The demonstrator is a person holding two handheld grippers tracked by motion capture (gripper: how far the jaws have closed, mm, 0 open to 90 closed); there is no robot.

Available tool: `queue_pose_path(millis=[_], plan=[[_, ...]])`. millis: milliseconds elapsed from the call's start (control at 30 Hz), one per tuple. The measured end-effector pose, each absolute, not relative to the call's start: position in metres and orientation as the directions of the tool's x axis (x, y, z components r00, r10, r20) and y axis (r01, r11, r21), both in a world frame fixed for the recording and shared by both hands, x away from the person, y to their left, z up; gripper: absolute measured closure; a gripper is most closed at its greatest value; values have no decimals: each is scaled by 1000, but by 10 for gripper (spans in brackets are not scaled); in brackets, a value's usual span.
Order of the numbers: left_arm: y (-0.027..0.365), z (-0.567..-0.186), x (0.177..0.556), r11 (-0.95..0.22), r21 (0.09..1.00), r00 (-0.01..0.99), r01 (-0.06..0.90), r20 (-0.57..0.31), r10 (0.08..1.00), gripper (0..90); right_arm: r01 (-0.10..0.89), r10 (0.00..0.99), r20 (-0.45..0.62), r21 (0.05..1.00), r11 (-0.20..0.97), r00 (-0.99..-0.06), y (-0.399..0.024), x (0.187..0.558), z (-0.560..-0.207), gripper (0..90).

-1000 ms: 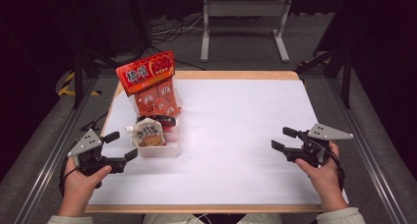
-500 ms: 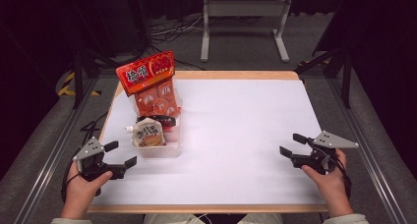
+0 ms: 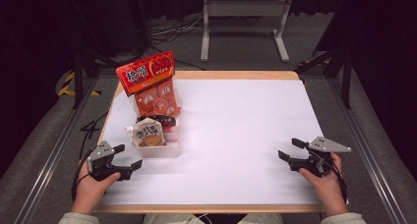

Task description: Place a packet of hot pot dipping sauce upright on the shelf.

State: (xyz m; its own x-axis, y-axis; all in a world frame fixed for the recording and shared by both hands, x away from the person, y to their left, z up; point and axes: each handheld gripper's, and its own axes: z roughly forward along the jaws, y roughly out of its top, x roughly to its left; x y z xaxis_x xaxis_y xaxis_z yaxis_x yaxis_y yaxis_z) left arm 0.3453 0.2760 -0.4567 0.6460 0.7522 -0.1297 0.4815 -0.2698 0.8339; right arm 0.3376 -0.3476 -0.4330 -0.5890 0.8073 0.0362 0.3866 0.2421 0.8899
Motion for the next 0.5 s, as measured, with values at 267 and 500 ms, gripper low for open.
queue_pose_path(millis=[267, 500], plan=[[276, -456, 345, -261, 838, 649, 478, -137, 749, 71, 402, 808, 53, 885, 233, -587, -348, 338, -438, 254], [277, -453, 344, -253, 844, 649, 473, -139, 748, 72, 402, 809, 57, 887, 228, -585, -348, 338, -437, 253]])
